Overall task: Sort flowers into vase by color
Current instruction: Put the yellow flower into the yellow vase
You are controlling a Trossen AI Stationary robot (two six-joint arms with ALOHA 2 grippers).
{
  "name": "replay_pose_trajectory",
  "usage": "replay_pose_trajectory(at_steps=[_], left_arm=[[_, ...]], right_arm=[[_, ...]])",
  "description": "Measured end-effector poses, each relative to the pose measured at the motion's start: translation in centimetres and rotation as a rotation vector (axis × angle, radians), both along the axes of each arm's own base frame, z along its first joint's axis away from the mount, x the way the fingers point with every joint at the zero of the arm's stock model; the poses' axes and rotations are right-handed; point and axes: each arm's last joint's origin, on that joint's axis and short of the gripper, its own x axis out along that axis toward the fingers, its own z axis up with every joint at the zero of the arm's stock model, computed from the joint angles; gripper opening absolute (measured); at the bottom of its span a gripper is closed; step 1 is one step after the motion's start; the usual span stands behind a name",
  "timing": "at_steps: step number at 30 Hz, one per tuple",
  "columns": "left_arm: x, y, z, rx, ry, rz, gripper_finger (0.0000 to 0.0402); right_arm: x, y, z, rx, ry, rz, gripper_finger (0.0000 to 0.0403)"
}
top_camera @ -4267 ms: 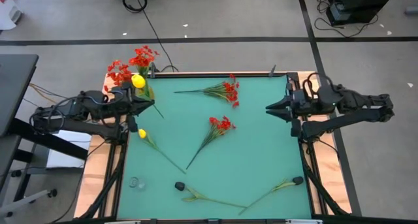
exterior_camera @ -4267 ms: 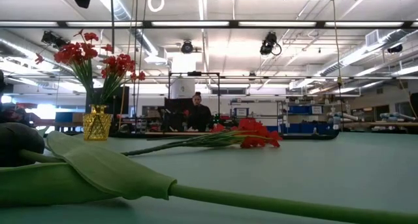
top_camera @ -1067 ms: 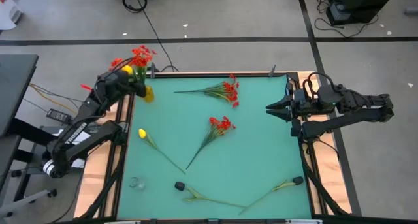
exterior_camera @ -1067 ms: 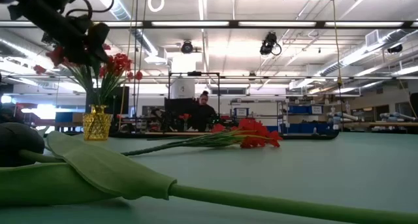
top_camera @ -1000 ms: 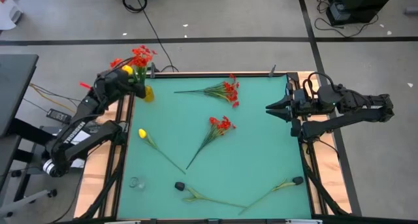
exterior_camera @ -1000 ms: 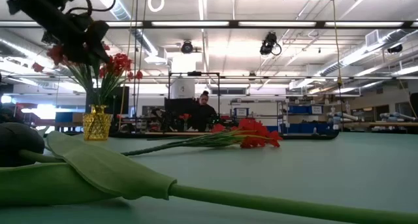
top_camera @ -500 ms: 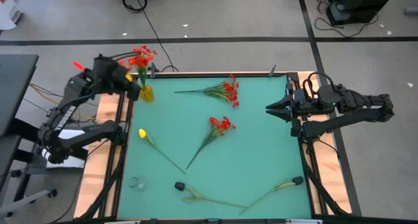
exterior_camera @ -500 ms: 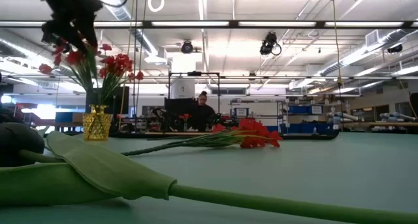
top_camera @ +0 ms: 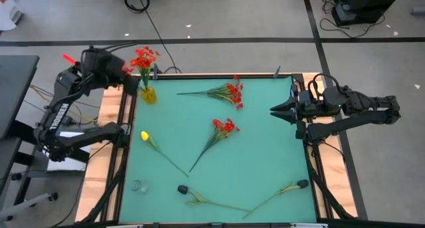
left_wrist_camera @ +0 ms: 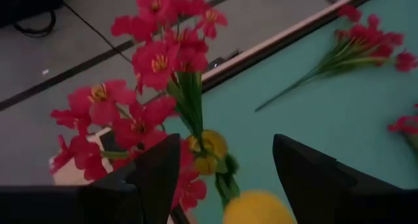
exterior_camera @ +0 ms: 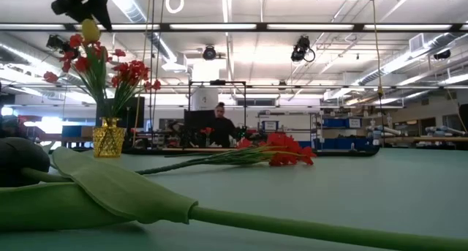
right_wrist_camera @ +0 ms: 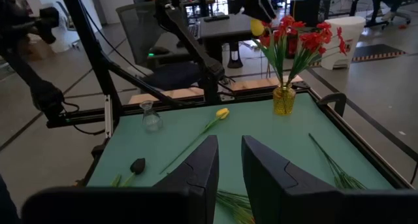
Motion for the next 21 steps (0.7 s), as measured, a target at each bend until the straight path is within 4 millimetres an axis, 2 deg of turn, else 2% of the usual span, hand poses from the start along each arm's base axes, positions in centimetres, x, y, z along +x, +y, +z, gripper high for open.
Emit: replay_pose_trajectory(at_steps=[8,14,17,21], left_arm=[[1.5,-0.3,3.9,0.108,-0.09,-0.117,0.0216],[4.2,-0.4,5.9,0.129,-0.166,-0.262,0.0208],[6.5,-0.4,5.9,0.12,-0.204,-0.335,0.0208],[10.5,0.1,4.1,0.05,-0.18,-0.405,0.0208]], right_arm=[[0.0,0.0,0.0,0.0,-0.001,0.0,0.0077],[0.0,0.0,0.0,0.0,-0.001,0.0,0.0077],[0.0,0.0,0.0,0.0,-0.001,0.0,0.0077],[0.0,0.0,0.0,0.0,-0.001,0.0,0.0077]])
